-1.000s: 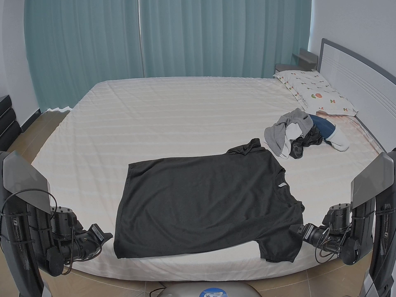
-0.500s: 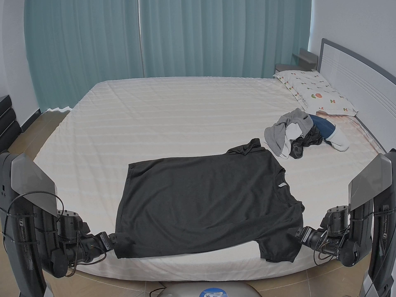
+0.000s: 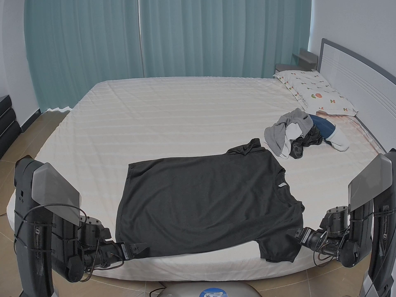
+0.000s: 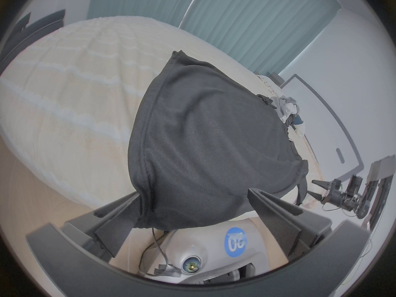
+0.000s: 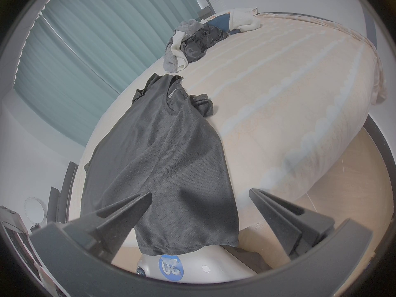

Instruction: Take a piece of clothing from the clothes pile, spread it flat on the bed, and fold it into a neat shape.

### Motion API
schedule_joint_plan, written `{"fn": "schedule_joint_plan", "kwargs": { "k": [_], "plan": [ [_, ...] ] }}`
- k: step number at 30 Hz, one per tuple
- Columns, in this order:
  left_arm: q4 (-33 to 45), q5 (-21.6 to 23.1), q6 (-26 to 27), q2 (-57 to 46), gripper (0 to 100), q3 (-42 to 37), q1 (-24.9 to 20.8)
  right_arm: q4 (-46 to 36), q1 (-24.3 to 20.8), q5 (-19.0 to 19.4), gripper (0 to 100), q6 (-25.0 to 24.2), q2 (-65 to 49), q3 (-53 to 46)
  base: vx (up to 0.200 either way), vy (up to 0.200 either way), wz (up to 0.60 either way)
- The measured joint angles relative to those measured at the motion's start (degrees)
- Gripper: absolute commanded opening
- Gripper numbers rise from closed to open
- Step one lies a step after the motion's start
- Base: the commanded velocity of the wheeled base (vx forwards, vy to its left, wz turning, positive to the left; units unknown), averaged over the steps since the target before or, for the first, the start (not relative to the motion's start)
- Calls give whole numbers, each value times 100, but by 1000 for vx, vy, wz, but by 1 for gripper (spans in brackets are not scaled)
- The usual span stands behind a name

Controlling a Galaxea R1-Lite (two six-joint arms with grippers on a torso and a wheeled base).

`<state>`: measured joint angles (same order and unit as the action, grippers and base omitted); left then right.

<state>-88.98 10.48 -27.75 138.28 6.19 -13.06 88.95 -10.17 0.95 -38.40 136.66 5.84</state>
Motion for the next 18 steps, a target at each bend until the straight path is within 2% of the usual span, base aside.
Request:
{"fn": "schedule_joint_plan", "kwargs": {
  "k": [4,18],
  "plan": [
    [0,-146,117,41,100,-93,-4,2,-5,0,100,-2,-16,-4,0,0,0],
    [-2,-200,367,144,100,-247,-11,2,-38,-11,100,0,-72,-66,0,0,0]
  ]
}}
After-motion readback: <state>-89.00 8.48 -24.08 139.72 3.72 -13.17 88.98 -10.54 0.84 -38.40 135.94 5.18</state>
